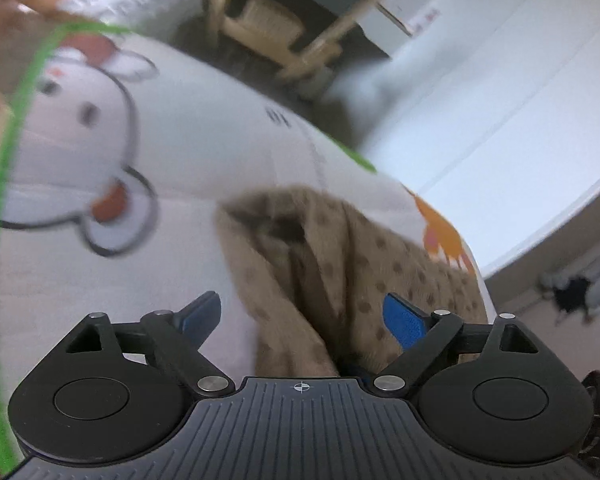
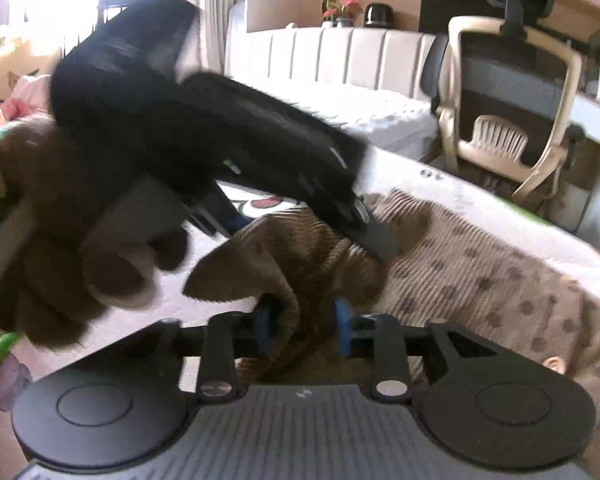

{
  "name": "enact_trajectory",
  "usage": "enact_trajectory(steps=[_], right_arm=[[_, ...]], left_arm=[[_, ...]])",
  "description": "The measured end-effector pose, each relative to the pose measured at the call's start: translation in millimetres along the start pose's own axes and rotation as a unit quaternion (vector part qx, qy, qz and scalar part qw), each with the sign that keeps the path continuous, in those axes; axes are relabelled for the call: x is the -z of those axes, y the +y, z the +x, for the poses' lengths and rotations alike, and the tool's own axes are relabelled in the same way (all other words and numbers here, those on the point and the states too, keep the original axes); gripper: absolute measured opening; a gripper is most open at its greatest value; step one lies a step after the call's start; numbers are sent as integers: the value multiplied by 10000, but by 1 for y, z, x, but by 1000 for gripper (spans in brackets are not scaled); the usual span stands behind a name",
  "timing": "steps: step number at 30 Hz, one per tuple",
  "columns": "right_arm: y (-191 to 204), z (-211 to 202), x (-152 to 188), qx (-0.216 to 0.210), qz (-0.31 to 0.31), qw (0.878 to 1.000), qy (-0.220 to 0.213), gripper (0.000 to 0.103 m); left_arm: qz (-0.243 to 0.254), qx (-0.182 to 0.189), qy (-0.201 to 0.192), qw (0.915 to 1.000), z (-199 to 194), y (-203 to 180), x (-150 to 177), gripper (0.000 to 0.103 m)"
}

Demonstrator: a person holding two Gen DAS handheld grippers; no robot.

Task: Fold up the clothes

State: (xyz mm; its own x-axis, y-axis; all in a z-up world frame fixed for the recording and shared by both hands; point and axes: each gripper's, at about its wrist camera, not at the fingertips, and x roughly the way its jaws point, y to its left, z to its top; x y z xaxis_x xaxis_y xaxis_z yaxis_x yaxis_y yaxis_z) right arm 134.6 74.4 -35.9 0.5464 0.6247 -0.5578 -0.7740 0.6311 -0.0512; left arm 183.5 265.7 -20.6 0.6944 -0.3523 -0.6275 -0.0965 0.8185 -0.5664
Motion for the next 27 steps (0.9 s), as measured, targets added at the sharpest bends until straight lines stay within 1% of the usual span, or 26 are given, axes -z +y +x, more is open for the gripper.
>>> enact_trajectory(steps=[1, 2, 3, 4, 5, 6, 7, 8, 9, 10, 12, 15, 16, 18, 20, 22, 23, 24, 25, 26, 27], right_arm=[[2, -3, 1, 143, -78, 9999, -45, 67], [3, -5, 3, 249, -163, 9995, -96, 70], [4, -5, 4, 304, -237, 9992, -129, 71], [6, -5, 5, 334, -293, 9989, -149, 71], [7, -3, 5, 288, -299, 9991, -131, 71], [7, -2, 6, 254, -300, 9991, -136, 68], [7, -4, 6, 254, -282, 9991, -208, 55], [7, -6, 7, 254, -264, 9989, -280, 53], [7, -8, 7, 254, -246, 9988, -352, 47], [4, -13, 7, 267, -201, 9984, -454, 42], [-16, -43, 5, 366, 57, 9958, -834, 37], [-46, -89, 4, 535, 442, 9879, -1387, 34], [-58, -106, 8, 673, 565, 9845, -1516, 34], [-85, -141, 18, 948, 824, 9766, -1747, 34], [-118, -163, 35, 1217, 1236, 9698, -1712, 34], [-151, -173, 57, 1460, 1693, 9632, -1494, 34], [-165, -171, 70, 1494, 1925, 9614, -1276, 34], [-179, -170, 83, 1527, 2154, 9587, -1056, 35], [-192, -167, 95, 1538, 2369, 9556, -840, 35], [-201, -162, 106, 1493, 2534, 9535, -654, 35], [-206, -158, 115, 1470, 2639, 9519, -521, 36]], left_arm=[[15, 42, 75, 10000, 9, -2, 1, 88], [-21, 55, 133, 9999, 17, -3, 2, 80], [-50, 66, 188, 9998, 24, -4, 3, 49], [-19, 55, 213, 9998, 27, -7, 3, 35], [12, 47, 235, 9997, 29, -11, 3, 33], [39, 71, 224, 9997, 27, -14, 2, 27], [58, 98, 212, 9997, 25, -16, 2, 25], [-1, 143, 195, 9997, 20, -18, 2, 23], [-23, 209, 167, 9996, 14, -21, 1, 21], [-36, 270, 138, 9995, 8, -25, 1, 21], [142, 266, 63, 9995, -2, -42, 0, 19], [562, 322, -56, 9979, -12, -84, -4, 19], [705, 434, -101, 9965, -14, -104, -6, 19], [1091, 725, -159, 9913, -12, -150, -9, 19], [1545, 968, -79, 9832, 2, -199, -5, 21], [1913, 1206, 68, 9741, 18, -241, 1, 38], [2057, 1325, 164, 9695, 27, -259, 5, 41], [2156, 1459, 198, 9653, 31, -273, 7, 48], [2255, 1591, 223, 9609, 34, -287, 9, 57], [2352, 1697, 141, 9569, 32, -293, 10, 65], [2429, 1683, -11, 9553, 27, -295, 10, 83]])
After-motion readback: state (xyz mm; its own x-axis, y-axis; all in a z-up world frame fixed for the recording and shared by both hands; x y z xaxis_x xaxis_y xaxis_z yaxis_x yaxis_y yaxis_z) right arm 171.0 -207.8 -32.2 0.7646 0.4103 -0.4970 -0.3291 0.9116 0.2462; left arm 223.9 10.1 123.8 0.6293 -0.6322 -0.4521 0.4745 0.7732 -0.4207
